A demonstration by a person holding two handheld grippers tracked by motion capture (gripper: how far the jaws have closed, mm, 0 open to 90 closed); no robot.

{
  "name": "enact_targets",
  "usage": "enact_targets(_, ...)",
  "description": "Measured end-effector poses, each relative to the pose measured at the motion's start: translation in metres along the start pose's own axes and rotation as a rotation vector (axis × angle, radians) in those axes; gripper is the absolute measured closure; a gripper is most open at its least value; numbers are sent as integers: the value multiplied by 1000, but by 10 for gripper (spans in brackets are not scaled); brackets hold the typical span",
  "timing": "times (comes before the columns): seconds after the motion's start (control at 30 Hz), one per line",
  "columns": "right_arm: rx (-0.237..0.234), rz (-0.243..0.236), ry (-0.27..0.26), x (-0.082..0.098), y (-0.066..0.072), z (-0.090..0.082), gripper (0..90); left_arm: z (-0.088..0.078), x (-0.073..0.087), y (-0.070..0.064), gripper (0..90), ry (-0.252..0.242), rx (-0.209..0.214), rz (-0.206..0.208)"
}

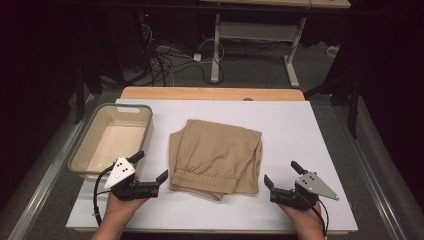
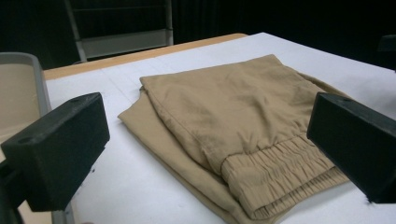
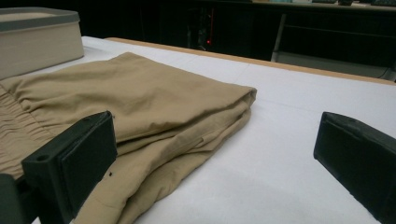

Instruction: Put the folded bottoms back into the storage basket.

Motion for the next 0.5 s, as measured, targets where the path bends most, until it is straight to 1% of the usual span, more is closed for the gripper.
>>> enact_targets(0.07,-2,5,10,1,-1,1,1,0,0,0,0,-2,3,-4)
enact_targets(0.13,-3,11,16,2,-1,1,1,-2,-2,-1,0,-11,14,-22)
enact_targets(0.2,-3,15,21,2,-1,-1,1,-2,-1,-3,0,-13,22,-27)
enact_targets(0.23,-3,16,20,2,-1,-2,1,-2,-1,-5,0,-12,30,-29)
enact_targets(0.27,-1,11,17,2,-1,-2,1,0,-1,-10,0,-7,48,-21)
enact_targets(0.33,-2,7,21,2,-1,-3,1,2,-2,-15,0,0,62,-12)
enact_targets(0.4,-4,8,21,2,0,-3,2,3,-2,-17,0,0,68,-17)
enact_targets(0.47,-10,14,27,-1,1,-4,3,4,-2,-21,0,0,90,-35)
enact_targets(0.5,-13,16,30,-2,1,-4,9,5,2,-25,0,17,104,-12)
Point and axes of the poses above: each handheld gripper's, and its own axes: z roughly forward along the jaws, x roughly out of its underside, y roughly to its left, the point moved 7 cm from there along z, roughly forward along the jaws, and after that the axes turned 1 degree about y, right-handed, at the moved point
